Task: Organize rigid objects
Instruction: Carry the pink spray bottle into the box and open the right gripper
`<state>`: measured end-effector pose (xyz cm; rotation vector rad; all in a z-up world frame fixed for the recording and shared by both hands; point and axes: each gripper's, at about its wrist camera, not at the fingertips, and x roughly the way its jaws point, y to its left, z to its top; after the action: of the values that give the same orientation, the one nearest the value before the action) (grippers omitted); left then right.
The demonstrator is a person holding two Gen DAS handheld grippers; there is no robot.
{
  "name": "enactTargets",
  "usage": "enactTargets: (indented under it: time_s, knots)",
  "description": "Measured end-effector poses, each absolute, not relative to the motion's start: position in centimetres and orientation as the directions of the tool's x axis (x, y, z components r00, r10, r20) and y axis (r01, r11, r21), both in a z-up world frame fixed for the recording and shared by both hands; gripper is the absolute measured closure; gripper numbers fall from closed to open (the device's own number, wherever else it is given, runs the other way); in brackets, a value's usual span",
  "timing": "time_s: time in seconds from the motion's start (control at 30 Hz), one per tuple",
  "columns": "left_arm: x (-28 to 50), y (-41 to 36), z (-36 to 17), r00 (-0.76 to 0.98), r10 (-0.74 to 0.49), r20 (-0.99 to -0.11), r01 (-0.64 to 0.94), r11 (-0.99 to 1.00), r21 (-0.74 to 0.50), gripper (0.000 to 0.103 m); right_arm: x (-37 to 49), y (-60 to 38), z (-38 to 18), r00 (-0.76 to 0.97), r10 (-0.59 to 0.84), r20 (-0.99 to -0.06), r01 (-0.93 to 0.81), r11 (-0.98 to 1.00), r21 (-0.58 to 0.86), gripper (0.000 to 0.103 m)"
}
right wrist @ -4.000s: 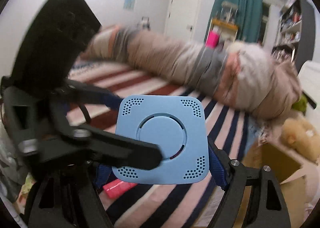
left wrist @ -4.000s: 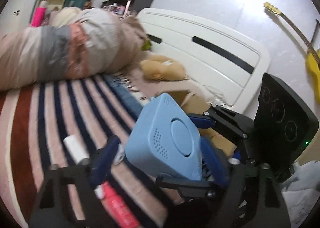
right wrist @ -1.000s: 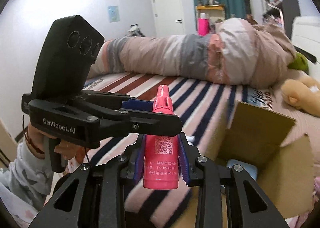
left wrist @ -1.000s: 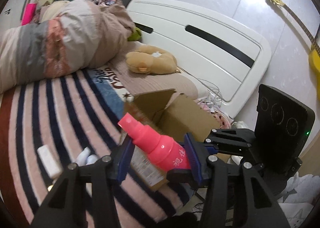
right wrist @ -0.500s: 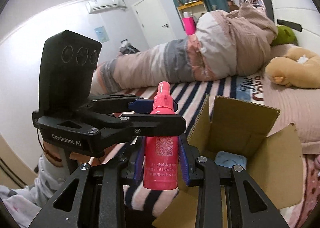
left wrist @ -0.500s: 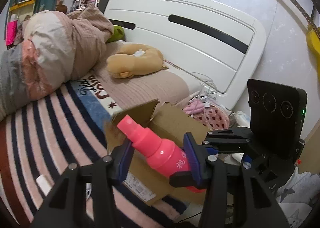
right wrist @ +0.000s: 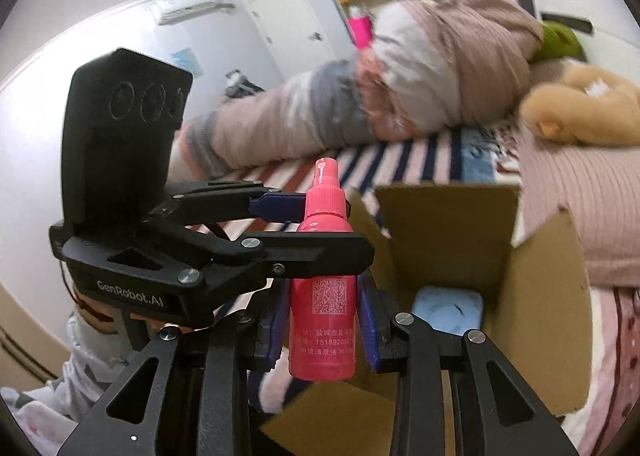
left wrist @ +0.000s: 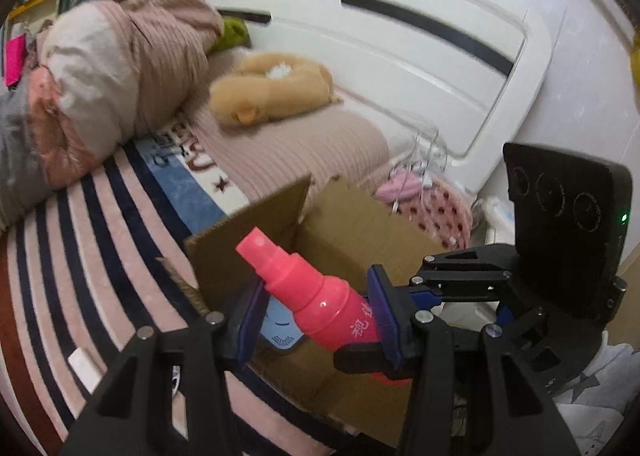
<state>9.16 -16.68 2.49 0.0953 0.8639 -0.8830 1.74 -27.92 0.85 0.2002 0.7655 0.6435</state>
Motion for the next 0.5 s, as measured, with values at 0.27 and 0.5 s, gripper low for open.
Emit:
enactTargets:
  time_s: [0.27,0.5]
  knots:
    - [9.8,-15.8,1.8,0.363,-0.606,-0.708,0.685,0.688,-0.238,0.029,4.8,-27.7,-2.4,0.455,0.540,-0.708,-0.359,0.839,0.409,0.067]
    - [8.0,-8.1,4.2,0.568,-0.509,-0.647,0.567,0.812,-0.141,0.020,2.7,-25.6,-0.5,0.583,0.437,-0.685,-0.417,0.884,0.210,0.017]
